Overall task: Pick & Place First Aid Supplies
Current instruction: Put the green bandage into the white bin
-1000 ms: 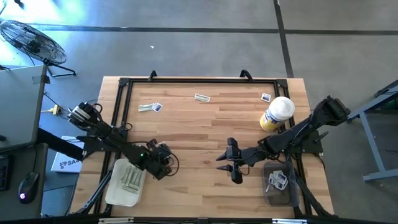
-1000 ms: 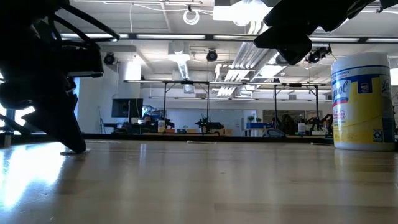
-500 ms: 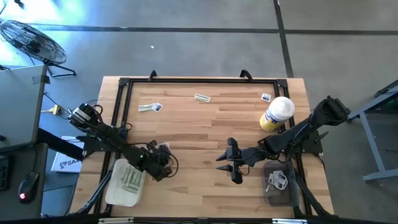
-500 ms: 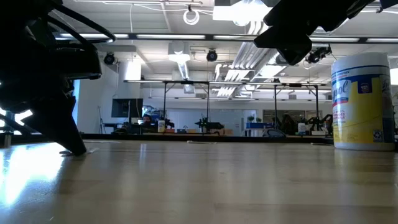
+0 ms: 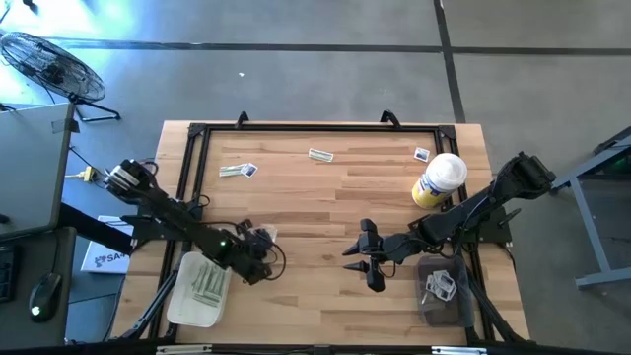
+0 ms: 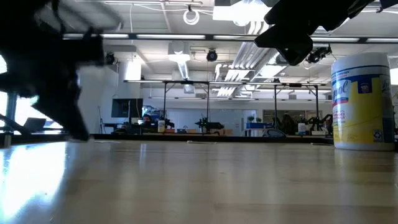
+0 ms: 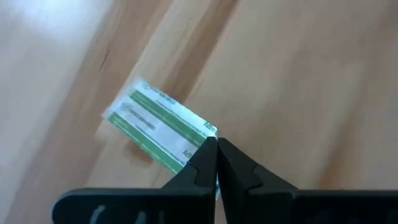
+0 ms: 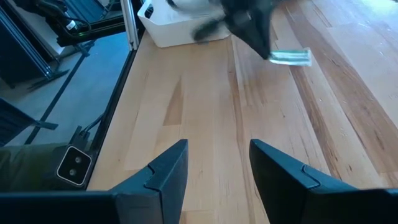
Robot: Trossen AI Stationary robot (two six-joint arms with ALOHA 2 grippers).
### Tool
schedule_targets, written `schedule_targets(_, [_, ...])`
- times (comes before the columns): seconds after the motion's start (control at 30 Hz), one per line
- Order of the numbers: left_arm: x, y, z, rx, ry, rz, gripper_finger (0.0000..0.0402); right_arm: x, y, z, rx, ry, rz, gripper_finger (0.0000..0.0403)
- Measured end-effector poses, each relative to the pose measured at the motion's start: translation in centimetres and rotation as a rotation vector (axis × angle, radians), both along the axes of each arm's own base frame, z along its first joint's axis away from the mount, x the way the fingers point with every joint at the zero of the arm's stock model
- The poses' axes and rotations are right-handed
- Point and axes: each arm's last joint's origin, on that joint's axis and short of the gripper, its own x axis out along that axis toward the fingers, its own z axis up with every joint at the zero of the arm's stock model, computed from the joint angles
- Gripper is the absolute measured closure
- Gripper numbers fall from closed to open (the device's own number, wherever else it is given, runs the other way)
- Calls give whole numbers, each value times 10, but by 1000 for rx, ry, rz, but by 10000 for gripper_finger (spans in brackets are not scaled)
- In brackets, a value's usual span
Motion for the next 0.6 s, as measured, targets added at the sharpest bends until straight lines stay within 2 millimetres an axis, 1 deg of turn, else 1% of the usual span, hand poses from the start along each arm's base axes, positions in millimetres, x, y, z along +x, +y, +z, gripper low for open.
schedule_targets(0.07, [6,-4,22,-23,-46,-39,400,0,0,0,0,0,0,238])
schedule_targets(0.17, [3,-7,49,7,14,-123,401,0,0,0,0,0,0,237])
schedule_targets(0.27, [0,-14,92,8,23,-179,401,0,0,0,2,0,-1,238])
schedule_targets(0.33, [-9,-18,116,-1,82,-216,401,0,0,0,10,2,-5,237])
schedule_targets(0.47, [-29,-37,158,-112,145,-261,401,0,0,0,23,6,-9,237])
schedule_targets(0.53, [-44,-48,170,-148,173,-259,401,0,0,0,20,5,-7,238])
schedule_targets(0.6, [-58,-61,177,-202,176,-256,401,0,0,0,19,5,-7,238])
